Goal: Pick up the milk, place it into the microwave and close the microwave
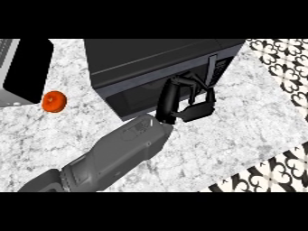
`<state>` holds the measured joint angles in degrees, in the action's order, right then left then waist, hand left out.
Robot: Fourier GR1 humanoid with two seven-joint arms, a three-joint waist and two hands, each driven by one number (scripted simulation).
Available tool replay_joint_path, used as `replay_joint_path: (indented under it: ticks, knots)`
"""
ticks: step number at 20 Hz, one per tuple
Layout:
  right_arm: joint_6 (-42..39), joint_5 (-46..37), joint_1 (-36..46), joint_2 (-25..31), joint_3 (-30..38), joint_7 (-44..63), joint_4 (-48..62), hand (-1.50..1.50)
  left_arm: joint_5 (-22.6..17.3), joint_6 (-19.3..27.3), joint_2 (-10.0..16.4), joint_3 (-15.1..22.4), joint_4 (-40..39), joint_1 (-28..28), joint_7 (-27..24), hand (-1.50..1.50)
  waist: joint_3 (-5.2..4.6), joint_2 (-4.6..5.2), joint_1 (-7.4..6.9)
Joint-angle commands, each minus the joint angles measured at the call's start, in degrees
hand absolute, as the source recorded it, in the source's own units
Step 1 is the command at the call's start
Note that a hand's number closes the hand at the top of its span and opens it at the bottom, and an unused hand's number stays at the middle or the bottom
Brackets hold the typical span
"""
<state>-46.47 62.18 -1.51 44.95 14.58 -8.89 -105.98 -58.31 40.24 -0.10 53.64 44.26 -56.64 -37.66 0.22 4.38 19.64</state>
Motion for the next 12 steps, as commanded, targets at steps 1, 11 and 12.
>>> replay_joint_path:
  ticks: [1,11,12]
  knots:
    - [-0.04,0.95,-0.71,1.06,0.85,0.31,-1.04,-1.50,-2.98,3.65,0.09,-3.36,-8.46,1.88,2.01,1.50,-0.26,0.16,-1.34]
    - [0.82,3.08,-4.70,2.49,2.78,1.37,-2.19,-1.50,-6.83,1.66,0.09,-1.94,-9.14,4.00,0.91,-1.50,-0.39,-0.26,-3.88]
    - [1.27,3.66,-4.31,2.41,2.49,1.30,-2.71,-1.50,-6.97,1.91,0.09,-1.01,-8.75,3.67,1.04,-1.50,-0.39,-0.17,-3.96]
